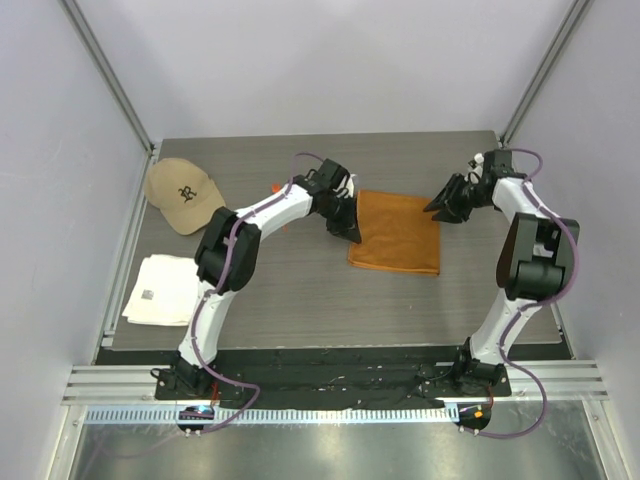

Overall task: Fold the napkin into a case and place the utensils inside
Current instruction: Smooth out the square-folded napkin at the center of the board, then rotate the square-folded napkin at the center of the board, then pick up the top corner of the square-folded napkin from the center of the board, then fold the top corner of the square-folded napkin at the center of the board.

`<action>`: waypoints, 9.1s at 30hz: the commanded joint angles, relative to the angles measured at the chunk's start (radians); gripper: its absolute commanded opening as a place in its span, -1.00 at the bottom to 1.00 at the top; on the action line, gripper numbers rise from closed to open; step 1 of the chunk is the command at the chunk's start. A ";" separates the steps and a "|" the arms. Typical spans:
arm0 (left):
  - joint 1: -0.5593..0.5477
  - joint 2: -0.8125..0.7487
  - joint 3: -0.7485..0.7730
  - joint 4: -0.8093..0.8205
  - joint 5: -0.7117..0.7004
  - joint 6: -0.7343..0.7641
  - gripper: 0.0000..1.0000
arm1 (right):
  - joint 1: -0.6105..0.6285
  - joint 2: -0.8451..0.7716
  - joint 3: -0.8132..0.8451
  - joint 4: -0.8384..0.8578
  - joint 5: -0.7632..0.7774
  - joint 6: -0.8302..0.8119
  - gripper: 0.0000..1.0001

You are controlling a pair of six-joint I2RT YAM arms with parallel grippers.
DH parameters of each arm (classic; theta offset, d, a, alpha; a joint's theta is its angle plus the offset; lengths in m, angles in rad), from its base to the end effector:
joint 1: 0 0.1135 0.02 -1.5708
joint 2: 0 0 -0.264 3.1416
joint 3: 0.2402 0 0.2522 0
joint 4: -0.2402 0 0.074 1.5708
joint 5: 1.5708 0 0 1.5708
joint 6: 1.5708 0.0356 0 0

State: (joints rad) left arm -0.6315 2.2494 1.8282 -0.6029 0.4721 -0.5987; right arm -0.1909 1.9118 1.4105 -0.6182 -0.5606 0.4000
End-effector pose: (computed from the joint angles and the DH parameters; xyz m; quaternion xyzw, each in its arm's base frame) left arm 0.3849 -0.3016 0.1833 0.0785 0.9350 -0.3354 0.0844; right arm 0.3937 -0.0568 0.2035 0.2135 0.9141 0.2906 0.1857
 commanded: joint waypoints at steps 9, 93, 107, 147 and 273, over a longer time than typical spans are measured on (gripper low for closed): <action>-0.007 0.015 -0.112 0.100 0.062 -0.069 -0.81 | -0.054 -0.154 -0.390 0.034 -0.099 -0.046 -0.84; -0.062 -0.386 -0.276 -0.178 0.086 -0.026 -0.53 | 0.137 -0.433 -0.370 -0.345 0.392 0.062 -0.28; -0.046 -0.425 -0.308 -0.178 0.088 -0.036 -0.55 | 0.137 -0.442 -0.567 -0.190 0.398 0.014 -0.37; -0.046 -0.501 -0.267 -0.327 -0.220 0.060 0.13 | 0.137 -0.338 -0.539 -0.132 0.358 -0.013 -0.54; -0.028 -0.392 -0.734 0.222 0.089 -0.279 -1.00 | 0.538 0.299 0.335 0.048 -0.074 0.275 -0.98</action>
State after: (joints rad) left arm -0.6788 1.9030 1.1030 -0.4145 0.5407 -0.8619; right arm 0.3382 2.2341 1.7130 -0.5903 -0.6067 0.6601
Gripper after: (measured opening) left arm 0.013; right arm 0.016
